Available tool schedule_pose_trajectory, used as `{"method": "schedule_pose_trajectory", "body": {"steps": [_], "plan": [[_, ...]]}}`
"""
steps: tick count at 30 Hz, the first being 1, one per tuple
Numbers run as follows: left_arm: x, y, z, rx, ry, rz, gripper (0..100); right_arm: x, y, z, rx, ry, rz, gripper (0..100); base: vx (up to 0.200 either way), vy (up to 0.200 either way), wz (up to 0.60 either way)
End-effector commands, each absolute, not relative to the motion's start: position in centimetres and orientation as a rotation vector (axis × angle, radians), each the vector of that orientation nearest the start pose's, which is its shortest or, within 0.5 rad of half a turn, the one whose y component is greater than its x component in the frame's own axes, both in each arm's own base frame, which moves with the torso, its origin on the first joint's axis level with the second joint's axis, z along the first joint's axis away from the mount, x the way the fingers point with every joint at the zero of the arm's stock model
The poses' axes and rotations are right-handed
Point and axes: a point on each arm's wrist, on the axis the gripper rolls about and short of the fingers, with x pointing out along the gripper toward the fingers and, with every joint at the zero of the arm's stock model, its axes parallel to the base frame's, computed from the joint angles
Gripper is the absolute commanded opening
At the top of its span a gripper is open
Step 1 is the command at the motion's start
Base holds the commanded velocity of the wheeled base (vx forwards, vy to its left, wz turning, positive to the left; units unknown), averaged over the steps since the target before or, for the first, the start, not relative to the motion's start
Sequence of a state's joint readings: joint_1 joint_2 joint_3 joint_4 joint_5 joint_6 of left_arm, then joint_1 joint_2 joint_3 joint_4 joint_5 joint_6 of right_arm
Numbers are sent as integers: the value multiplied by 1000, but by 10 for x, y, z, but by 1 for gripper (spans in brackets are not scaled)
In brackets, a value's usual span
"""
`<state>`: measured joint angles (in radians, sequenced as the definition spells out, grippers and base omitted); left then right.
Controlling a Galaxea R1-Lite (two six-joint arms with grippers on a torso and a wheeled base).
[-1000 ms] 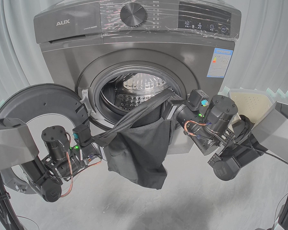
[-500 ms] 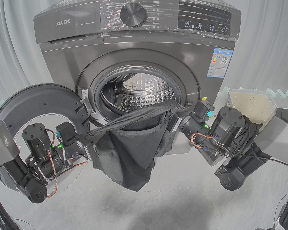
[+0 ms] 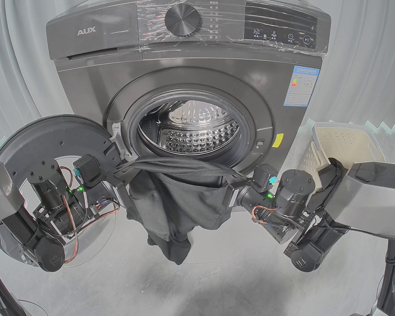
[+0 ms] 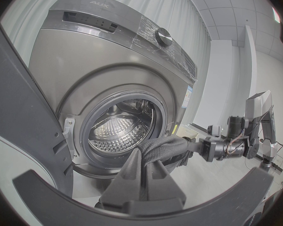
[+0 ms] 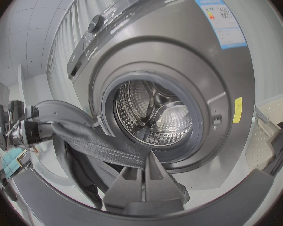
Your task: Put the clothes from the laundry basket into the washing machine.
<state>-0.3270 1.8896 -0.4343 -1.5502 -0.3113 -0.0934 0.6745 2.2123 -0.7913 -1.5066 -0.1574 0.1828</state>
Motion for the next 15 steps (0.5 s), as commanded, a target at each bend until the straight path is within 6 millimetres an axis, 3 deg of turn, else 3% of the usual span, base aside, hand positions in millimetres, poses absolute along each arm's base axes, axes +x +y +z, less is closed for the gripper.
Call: {"method": "schedule_pose_trajectory", "body": {"steps": [1,4,9,10,15], "plan": [[273,-100,131,-91,-72,-639,0,306,240,55,186,35,537,0,0,0,0],[273,-100,130,-88,-69,-639,0,308,243,36,177,68,552,0,0,0,0],[273,-100,130,-87,-70,-640,0,308,244,36,181,69,580,0,0,0,0],[273,-100,130,-87,-68,-640,0,309,244,36,182,67,580,100,0,0,0],[273,-100,130,-88,-68,-640,0,307,243,33,179,82,582,100,0,0,0]]}}
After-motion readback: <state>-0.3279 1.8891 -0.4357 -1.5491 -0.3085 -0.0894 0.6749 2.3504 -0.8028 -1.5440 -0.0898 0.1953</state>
